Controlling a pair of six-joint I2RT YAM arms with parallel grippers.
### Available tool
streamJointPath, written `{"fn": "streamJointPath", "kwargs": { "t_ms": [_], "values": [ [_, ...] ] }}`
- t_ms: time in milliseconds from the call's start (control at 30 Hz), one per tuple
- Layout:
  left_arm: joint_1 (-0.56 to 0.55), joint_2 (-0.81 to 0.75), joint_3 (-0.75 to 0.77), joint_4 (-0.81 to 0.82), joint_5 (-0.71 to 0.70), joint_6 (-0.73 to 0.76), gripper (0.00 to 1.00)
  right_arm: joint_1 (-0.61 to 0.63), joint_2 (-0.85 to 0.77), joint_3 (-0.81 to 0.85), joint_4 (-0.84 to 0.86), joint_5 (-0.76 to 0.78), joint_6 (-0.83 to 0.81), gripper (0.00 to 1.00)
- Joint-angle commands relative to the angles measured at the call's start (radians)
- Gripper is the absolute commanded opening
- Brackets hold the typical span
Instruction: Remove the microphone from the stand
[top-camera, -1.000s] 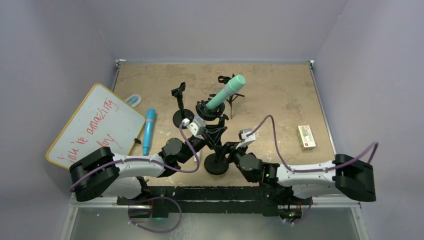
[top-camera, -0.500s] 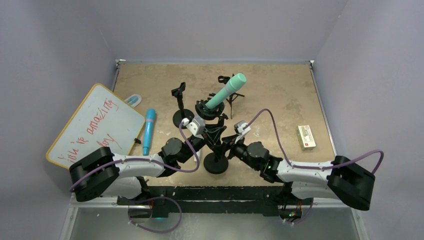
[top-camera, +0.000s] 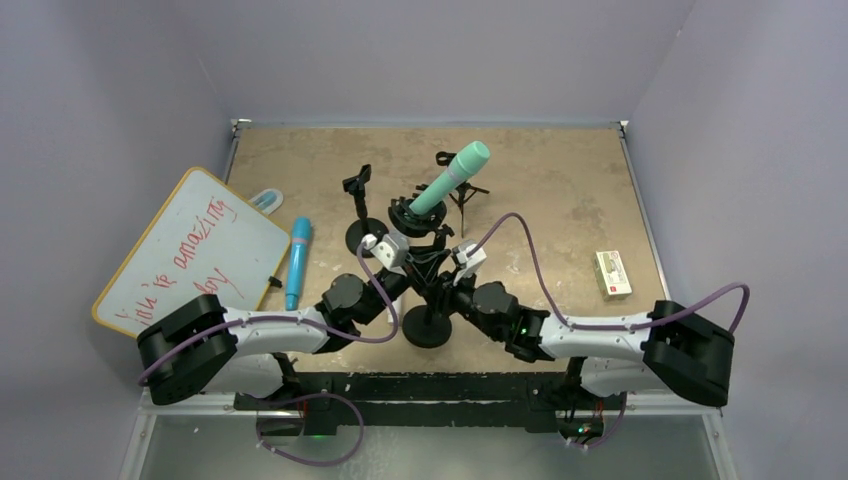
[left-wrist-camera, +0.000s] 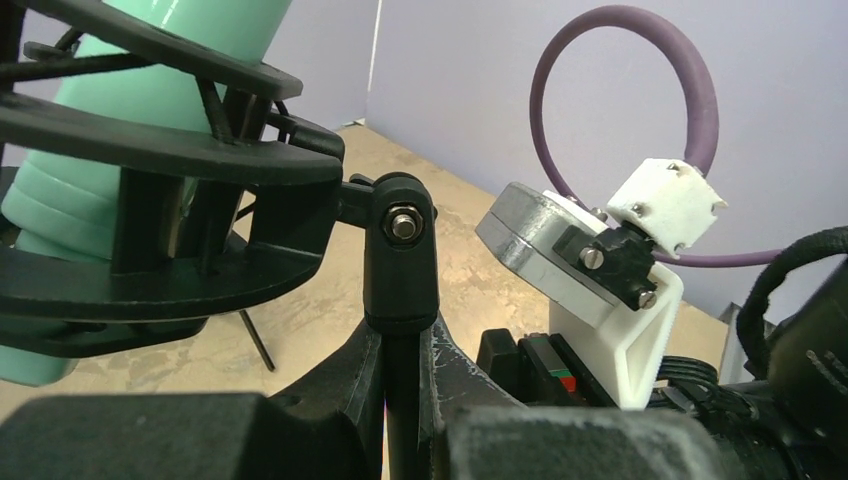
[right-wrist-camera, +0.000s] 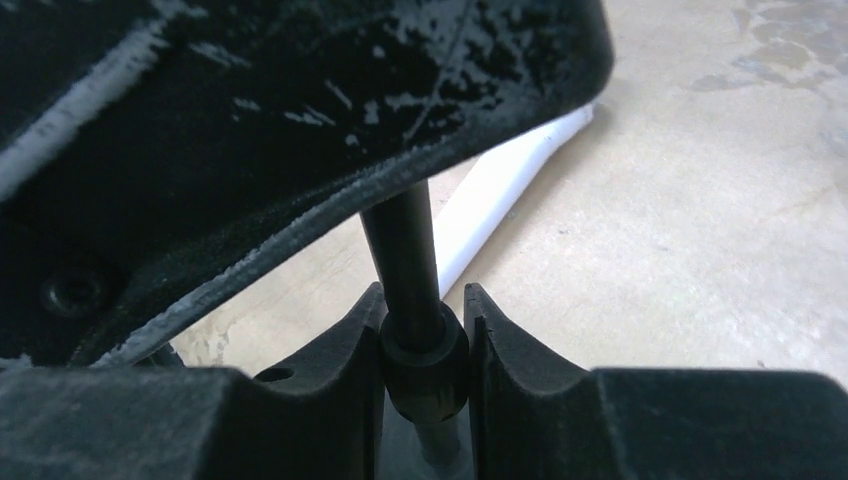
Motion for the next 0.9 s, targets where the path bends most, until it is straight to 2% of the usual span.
{"fn": "streamJointPath", "kwargs": {
  "t_ms": [0, 100, 267, 400, 567, 633, 767, 867],
  "values": [
    [-0.004, -0.012, 0.007, 0.021, 0.008, 0.023, 0.0, 0.066, -0.072, 0.022, -0.137, 0.467, 0.157, 0.0],
    [-0.004, -0.012, 0.008, 0.019, 0.004, 0.026, 0.0, 0.137, -0.087, 0.048, -0.22, 0.646, 0.191, 0.0],
    [-0.004, -0.012, 0.008, 0.015, 0.003, 0.024, 0.0, 0.139, -0.029, 0.075, -0.31, 0.666, 0.252, 0.02],
    [-0.004, -0.027, -0.001, 0.006, 0.0, 0.027, 0.0, 0.139, -0.006, 0.058, -0.294, 0.64, 0.296, 0.19],
    [-0.004, -0.043, -0.009, -0.006, -0.011, 0.037, 0.0, 0.135, -0.084, -0.065, -0.034, 0.502, 0.184, 0.4],
    [-0.004, -0.046, -0.009, -0.01, -0.013, 0.04, 0.0, 0.132, -0.129, -0.097, 0.022, 0.462, 0.149, 0.5],
    [-0.004, -0.041, -0.009, -0.006, -0.01, 0.043, 0.0, 0.124, -0.208, -0.132, 0.051, 0.412, 0.091, 0.67],
    [-0.004, -0.037, -0.009, 0.001, -0.007, 0.043, 0.0, 0.098, -0.254, -0.142, 0.023, 0.365, 0.085, 0.72]
  ]
}}
